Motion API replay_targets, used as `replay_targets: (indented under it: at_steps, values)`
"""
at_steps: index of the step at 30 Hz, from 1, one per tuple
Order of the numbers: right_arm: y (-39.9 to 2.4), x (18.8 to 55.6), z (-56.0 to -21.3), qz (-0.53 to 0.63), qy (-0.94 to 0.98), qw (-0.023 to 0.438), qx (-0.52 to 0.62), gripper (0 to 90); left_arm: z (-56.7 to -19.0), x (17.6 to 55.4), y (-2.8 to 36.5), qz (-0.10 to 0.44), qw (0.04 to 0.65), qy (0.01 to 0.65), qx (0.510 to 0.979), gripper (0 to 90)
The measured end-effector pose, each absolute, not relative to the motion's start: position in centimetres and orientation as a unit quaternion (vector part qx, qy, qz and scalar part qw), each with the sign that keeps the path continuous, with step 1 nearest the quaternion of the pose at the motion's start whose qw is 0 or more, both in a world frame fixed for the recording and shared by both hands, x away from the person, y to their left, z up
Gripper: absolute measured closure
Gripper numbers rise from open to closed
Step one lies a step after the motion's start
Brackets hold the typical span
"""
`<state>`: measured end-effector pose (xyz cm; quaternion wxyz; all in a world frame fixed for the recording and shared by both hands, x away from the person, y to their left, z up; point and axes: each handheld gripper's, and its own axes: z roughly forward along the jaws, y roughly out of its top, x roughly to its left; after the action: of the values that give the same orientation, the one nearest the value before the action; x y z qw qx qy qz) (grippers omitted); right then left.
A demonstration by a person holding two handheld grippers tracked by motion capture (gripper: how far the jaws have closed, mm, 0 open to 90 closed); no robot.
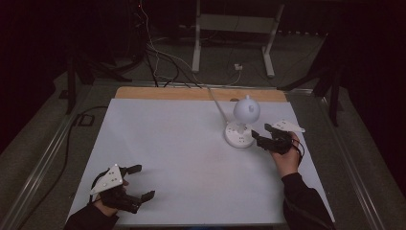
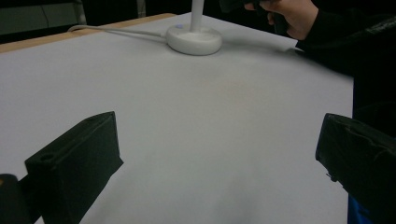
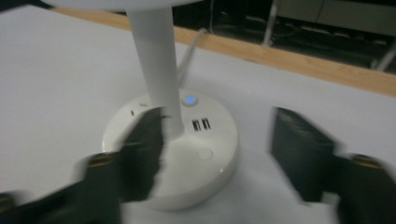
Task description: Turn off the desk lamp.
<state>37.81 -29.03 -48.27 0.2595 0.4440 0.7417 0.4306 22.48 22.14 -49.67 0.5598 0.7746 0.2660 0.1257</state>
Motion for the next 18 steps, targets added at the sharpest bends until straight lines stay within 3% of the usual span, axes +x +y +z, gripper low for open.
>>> replay_targets:
  at_steps: [1,4,11,18]
  values:
    - [-29.0,37.8,-48.3,0.428,0.744,0.259,0.444,12.5,-49.7,22.4,22.1,0.126,0.559,0.265,0.776,0.5]
    - [-29.1,37.7,-48.5,0.429,0.748,0.254,0.438,1.0,-49.6,22.4,22.2,0.126,0.56,0.265,0.775,0.5]
    - [-29.8,36.2,-48.2,0.45,0.757,0.22,0.419,0.0,-49.6,22.1,22.2,0.125,0.561,0.262,0.775,0.5]
    - [-29.4,33.3,-48.2,0.462,0.758,0.217,0.406,0.0,-49.5,22.0,22.4,0.122,0.567,0.258,0.772,0.5]
